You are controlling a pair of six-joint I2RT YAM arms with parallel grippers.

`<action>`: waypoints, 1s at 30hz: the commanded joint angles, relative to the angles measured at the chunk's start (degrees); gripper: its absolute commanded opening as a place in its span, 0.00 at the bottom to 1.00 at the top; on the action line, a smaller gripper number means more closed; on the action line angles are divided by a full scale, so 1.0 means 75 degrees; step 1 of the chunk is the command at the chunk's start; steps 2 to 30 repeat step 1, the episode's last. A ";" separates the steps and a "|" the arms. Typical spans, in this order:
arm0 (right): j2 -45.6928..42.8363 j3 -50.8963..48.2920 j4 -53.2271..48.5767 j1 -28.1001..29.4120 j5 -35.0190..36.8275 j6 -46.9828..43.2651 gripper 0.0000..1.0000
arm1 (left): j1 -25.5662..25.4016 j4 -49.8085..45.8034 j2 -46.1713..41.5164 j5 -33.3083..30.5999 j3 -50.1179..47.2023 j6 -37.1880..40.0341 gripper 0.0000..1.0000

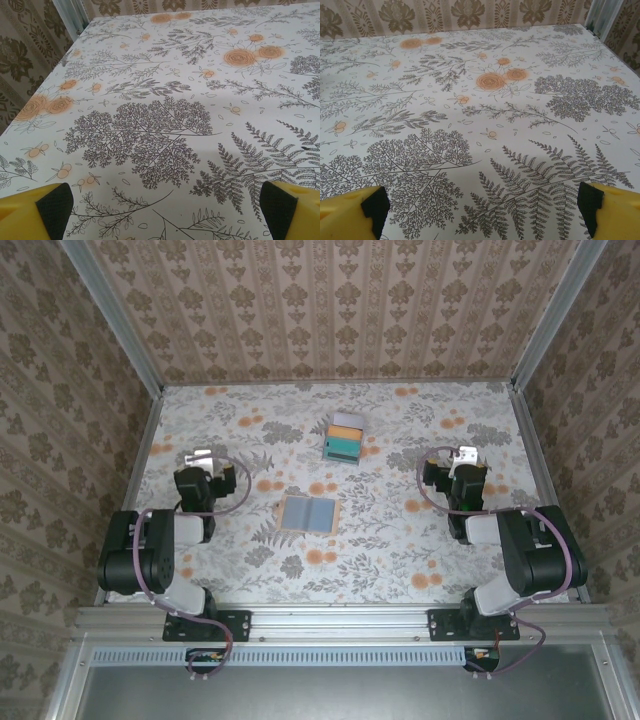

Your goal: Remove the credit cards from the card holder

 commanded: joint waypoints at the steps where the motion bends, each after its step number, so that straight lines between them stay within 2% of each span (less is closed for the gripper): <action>1: 0.0037 0.0131 0.0145 -0.0058 -0.0621 -0.0256 1.00 | -0.0030 0.0238 0.0001 -0.0019 0.0073 0.0183 1.00; 30: 0.0037 0.0131 0.0145 -0.0058 -0.0621 -0.0256 1.00 | -0.0030 0.0238 0.0001 -0.0019 0.0073 0.0183 1.00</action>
